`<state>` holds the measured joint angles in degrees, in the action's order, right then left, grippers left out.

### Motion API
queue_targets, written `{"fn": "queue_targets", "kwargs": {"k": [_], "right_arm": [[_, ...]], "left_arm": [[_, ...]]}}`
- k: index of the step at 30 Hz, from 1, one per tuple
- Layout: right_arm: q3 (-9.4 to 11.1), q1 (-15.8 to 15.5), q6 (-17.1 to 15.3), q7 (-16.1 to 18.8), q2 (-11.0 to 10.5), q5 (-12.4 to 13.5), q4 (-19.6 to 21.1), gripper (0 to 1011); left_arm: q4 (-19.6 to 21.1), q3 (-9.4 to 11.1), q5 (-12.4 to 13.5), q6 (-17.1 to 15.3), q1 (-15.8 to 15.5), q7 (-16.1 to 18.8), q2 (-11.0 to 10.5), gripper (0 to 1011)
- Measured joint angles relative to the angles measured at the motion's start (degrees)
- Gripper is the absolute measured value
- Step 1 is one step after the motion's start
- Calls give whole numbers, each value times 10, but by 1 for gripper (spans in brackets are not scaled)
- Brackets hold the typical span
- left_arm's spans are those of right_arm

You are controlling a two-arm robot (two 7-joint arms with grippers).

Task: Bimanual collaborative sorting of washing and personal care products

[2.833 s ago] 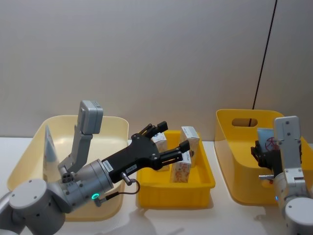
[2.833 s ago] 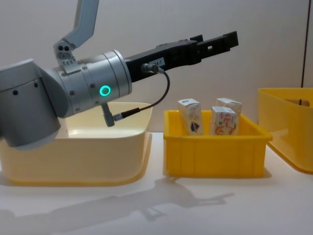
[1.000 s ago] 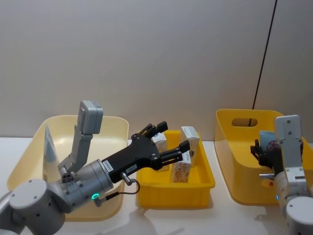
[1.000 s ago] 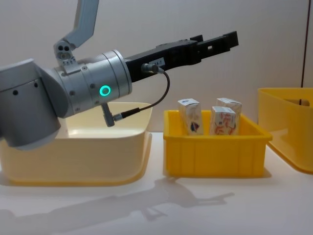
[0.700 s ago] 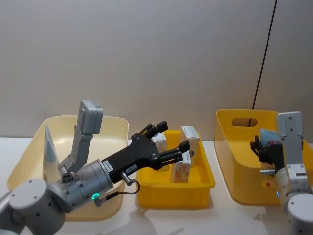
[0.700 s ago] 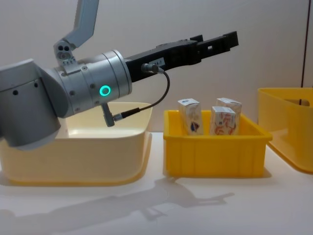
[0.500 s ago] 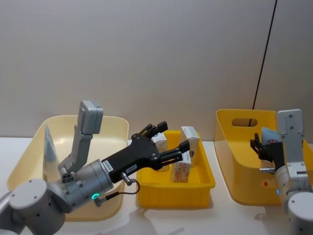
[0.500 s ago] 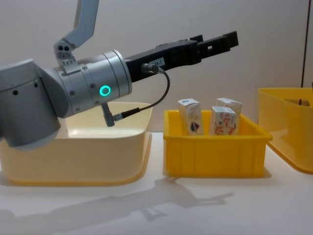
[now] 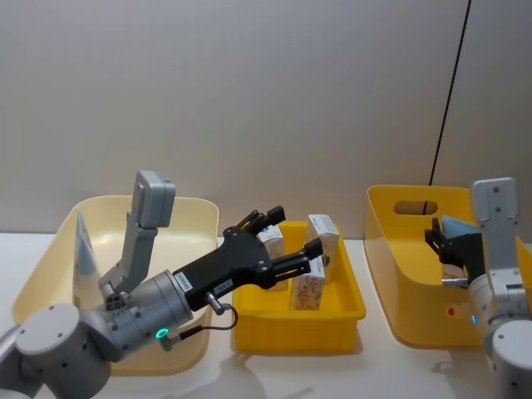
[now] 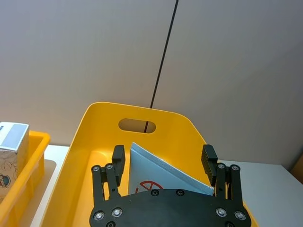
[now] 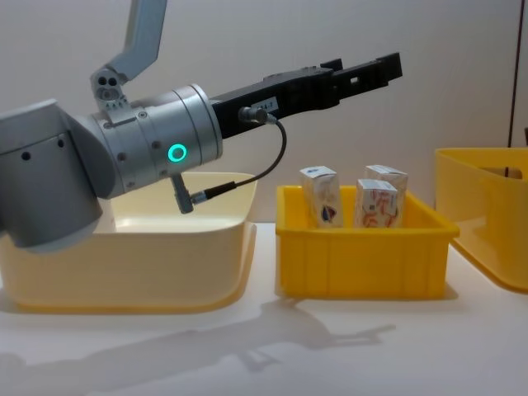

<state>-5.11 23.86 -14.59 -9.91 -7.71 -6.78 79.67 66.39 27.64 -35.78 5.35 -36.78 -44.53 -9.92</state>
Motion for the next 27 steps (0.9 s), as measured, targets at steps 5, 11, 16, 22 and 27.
{"fn": "queue_targets", "kwargs": {"k": [5, 11, 16, 22, 27], "right_arm": [[1, 0, 0, 3, 0, -1, 3, 1001], [3, 0, 1, 7, 1, -3, 6, 1001], [5, -1, 1, 10, 2, -3, 10, 1001], [9, -4, 3, 14, 3, -3, 22, 1002], [17, -12, 8, 23, 3, 2, 45, 1002]], "left_arm": [[0, 0, 0, 0, 0, 0, 0, 1003], [0, 0, 0, 0, 0, 0, 0, 1004], [0, 0, 0, 0, 0, 0, 0, 1003], [0, 0, 0, 0, 0, 0, 0, 1003], [0, 0, 0, 0, 0, 0, 0, 1003]]}}
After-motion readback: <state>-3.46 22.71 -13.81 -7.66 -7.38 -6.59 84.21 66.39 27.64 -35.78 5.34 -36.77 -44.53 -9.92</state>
